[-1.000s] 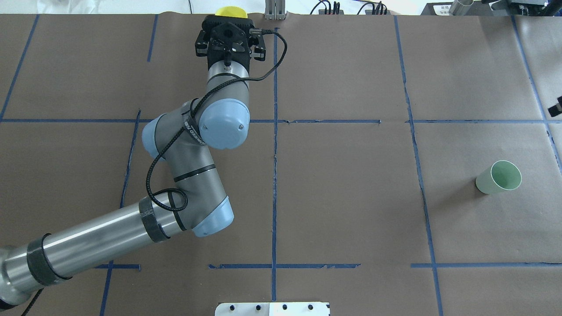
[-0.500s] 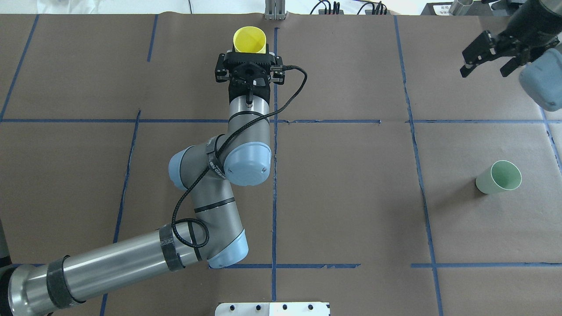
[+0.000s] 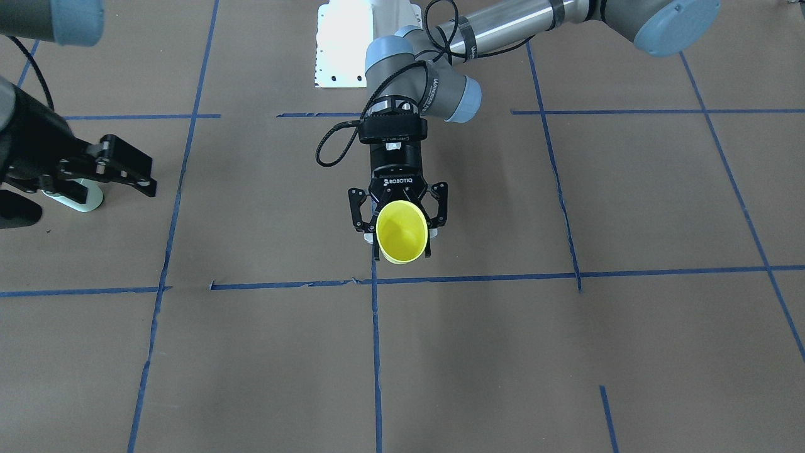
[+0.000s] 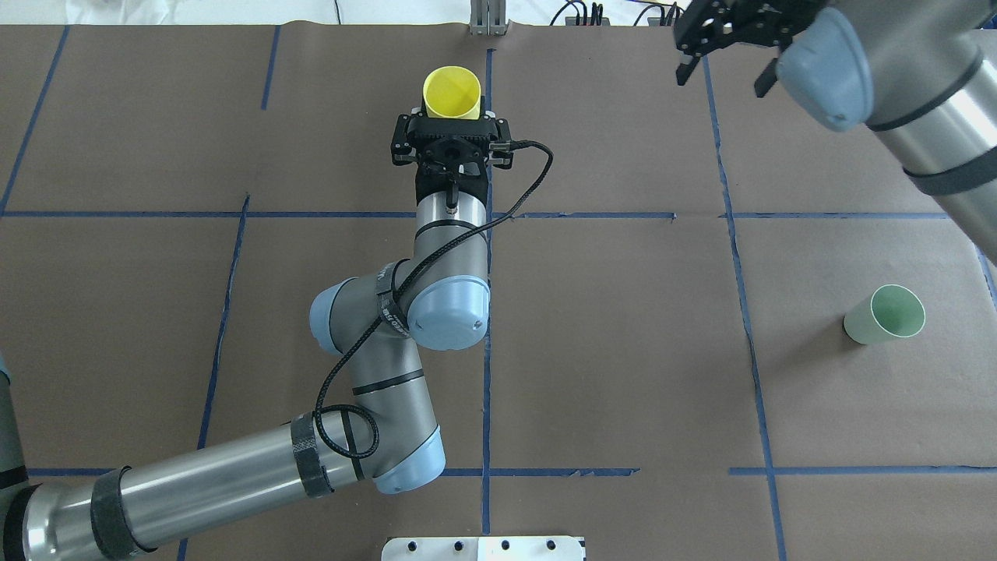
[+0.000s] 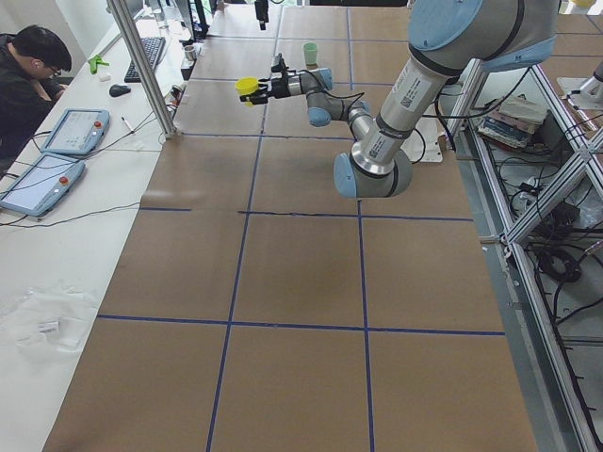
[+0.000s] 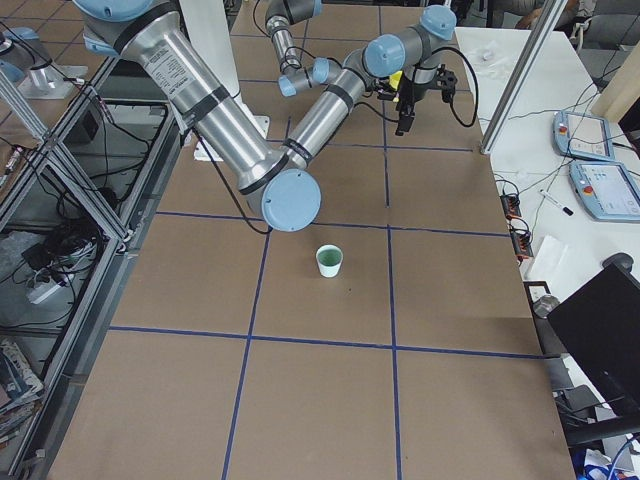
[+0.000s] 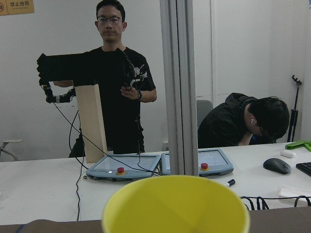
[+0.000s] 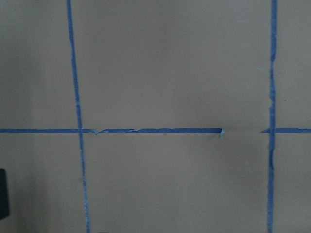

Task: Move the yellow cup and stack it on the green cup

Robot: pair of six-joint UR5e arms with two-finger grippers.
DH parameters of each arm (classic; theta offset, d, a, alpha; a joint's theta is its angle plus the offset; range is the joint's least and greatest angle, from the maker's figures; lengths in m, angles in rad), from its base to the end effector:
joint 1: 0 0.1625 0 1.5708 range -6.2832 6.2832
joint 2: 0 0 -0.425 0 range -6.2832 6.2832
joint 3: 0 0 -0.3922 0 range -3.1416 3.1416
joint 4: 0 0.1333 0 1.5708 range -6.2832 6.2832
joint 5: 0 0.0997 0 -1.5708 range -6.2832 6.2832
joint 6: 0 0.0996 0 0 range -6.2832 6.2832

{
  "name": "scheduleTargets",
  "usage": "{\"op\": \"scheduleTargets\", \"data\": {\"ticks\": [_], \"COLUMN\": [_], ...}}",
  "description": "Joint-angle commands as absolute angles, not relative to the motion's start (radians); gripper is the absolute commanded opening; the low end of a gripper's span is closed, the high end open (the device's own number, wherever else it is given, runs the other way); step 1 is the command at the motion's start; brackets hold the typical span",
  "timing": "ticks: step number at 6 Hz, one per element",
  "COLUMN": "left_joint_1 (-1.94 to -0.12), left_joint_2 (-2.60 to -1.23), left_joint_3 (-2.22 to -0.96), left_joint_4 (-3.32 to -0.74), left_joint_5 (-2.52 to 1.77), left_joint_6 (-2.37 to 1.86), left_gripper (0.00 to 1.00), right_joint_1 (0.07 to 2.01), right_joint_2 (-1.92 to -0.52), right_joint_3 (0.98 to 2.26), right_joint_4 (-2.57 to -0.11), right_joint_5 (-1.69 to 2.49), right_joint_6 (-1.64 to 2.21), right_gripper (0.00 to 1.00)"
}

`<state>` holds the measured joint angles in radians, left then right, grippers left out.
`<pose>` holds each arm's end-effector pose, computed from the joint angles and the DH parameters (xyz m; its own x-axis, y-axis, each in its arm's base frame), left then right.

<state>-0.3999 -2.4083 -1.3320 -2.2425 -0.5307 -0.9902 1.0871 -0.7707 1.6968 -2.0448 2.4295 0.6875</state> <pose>0.5755 -0.4812 0.1456 0.7522 -0.0165 -0.6587 0.6498 0.1848 0.7373 -0.2551 -0.6101 0.1601 0.5937 0.0443 0.8035 0.0538 0.9941 -0.0945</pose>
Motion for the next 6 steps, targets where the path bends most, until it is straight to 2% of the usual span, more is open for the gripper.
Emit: {"op": "scheduleTargets", "data": {"ticks": [1, 3, 5, 6], "left_joint_1": [-0.391, -0.382, -0.380, -0.379], "left_joint_2": [-2.408, -2.407, -2.405, -2.405], "left_joint_3": [-1.330, -1.330, -1.330, -1.327], "left_joint_4": [-2.244, -2.246, -2.250, -2.270], "left_joint_5": [-0.531, -0.531, -0.529, -0.529], "left_joint_6": [-0.991, -0.991, -0.991, -0.991], "left_gripper": [0.43, 0.43, 0.43, 0.44], "right_joint_1": [1.007, 0.959, 0.907, 0.881], "right_joint_2": [-0.601, -0.326, -0.315, -0.319], "right_joint_3": [1.580, 1.223, 1.198, 1.192], "right_joint_4": [-2.039, -2.039, -2.037, -2.037], "right_joint_5": [2.361, 2.361, 2.333, 2.297], "right_joint_6": [0.824, 0.821, 0.780, 0.744], "right_gripper": [0.99, 0.96, 0.96, 0.93]}}
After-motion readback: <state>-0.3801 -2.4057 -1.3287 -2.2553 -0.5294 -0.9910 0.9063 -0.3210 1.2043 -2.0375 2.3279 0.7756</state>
